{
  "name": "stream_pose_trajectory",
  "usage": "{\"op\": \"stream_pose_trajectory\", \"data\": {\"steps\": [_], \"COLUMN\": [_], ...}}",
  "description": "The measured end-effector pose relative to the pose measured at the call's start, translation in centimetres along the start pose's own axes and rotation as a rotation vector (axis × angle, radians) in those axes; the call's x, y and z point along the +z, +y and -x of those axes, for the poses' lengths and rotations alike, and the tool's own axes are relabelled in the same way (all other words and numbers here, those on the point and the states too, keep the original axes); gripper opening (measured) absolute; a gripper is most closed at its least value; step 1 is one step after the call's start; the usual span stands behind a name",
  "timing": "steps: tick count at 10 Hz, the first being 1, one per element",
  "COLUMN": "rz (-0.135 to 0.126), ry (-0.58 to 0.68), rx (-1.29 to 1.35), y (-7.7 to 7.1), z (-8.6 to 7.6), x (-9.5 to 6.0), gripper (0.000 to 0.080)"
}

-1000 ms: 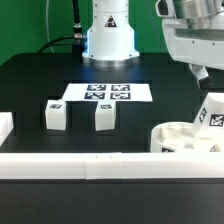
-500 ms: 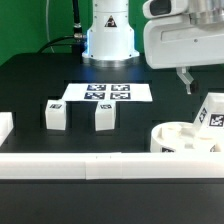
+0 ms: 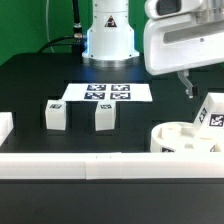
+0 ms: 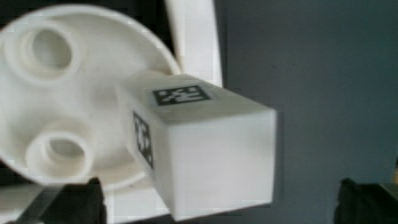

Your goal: Assemble stool

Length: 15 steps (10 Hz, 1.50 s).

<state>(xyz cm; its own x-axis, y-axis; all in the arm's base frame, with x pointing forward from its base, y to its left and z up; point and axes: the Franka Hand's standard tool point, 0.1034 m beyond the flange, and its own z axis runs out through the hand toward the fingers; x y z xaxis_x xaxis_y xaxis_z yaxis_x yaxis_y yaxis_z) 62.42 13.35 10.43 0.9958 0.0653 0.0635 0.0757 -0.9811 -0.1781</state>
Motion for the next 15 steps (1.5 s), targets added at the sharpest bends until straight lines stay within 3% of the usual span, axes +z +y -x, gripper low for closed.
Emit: {"op": "stream_pose_trajectory", "data": {"steps": [3, 4, 8, 10, 15], "rz": [0.057, 0.061, 0.063, 0.074, 0.076], "ry": [0.001, 0.001, -0.010, -0.038, -0.072], "rx": [-0.395, -0.450, -0.733, -1.019, -1.350], "y": [-0.9, -1.4, -0.9, -0.4, 0.6], "z": [-0.1, -0.1, -0.1, 0.2, 0.5], "x": [0.2, 0.2, 0.2, 1.0, 1.9], "gripper": [0.0649, 0.0649, 0.0649, 0.0649, 0.0649]}}
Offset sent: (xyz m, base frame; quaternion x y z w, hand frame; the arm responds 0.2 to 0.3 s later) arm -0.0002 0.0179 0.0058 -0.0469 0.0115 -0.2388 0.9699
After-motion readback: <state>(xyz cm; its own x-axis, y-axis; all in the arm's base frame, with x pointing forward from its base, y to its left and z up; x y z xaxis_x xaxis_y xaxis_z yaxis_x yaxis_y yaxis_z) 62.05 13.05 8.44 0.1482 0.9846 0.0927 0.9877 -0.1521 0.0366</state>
